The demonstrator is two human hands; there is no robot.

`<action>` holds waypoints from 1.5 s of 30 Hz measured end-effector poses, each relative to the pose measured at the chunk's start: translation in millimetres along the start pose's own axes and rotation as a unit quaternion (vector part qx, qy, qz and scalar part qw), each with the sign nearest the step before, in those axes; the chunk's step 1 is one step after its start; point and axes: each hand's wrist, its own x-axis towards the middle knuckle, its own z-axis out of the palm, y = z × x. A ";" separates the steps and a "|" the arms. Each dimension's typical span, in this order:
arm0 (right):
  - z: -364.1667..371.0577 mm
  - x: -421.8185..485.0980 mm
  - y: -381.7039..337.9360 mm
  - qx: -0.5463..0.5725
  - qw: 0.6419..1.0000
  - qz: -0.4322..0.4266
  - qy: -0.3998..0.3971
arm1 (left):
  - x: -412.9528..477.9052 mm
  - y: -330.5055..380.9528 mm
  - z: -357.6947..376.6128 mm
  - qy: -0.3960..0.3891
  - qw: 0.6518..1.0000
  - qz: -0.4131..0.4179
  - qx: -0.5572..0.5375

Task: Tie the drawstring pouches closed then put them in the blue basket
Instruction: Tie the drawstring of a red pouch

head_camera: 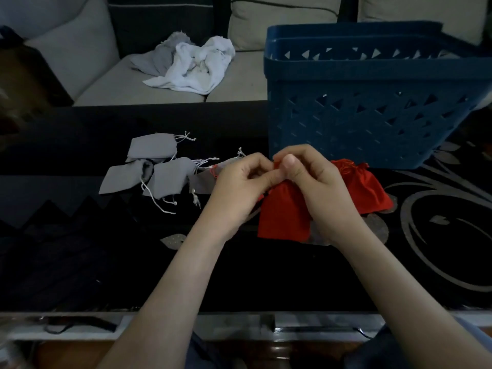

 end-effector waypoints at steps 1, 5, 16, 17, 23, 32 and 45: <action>-0.4 0.7 1.1 -0.024 1.000 0.004 -0.002 | 0.7 0.3 -0.6 0.018 1.000 -0.005 -0.017; -3.6 4.0 8.6 -0.153 0.988 0.029 -0.021 | 0.8 3.7 -2.5 0.050 0.997 -0.010 -0.066; -19.1 7.0 7.9 -0.208 0.975 0.013 -0.075 | 4.7 1.4 -7.9 0.018 0.996 -0.046 -0.075; -22.3 7.2 6.6 -0.224 0.971 0.019 -0.083 | 4.6 0.5 -7.2 0.015 0.997 -0.046 -0.053; -26.4 5.9 5.2 -0.180 0.973 0.133 -0.050 | 4.1 -0.6 0.4 0.035 0.998 -0.054 0.003; -19.3 3.0 10.4 0.105 0.977 0.182 0.029 | 6.8 -10.1 17.4 0.055 0.997 -0.032 0.038; -15.0 -1.6 8.1 -0.145 0.989 -0.002 0.019 | 11.6 -14.1 21.5 0.063 0.994 -0.004 0.094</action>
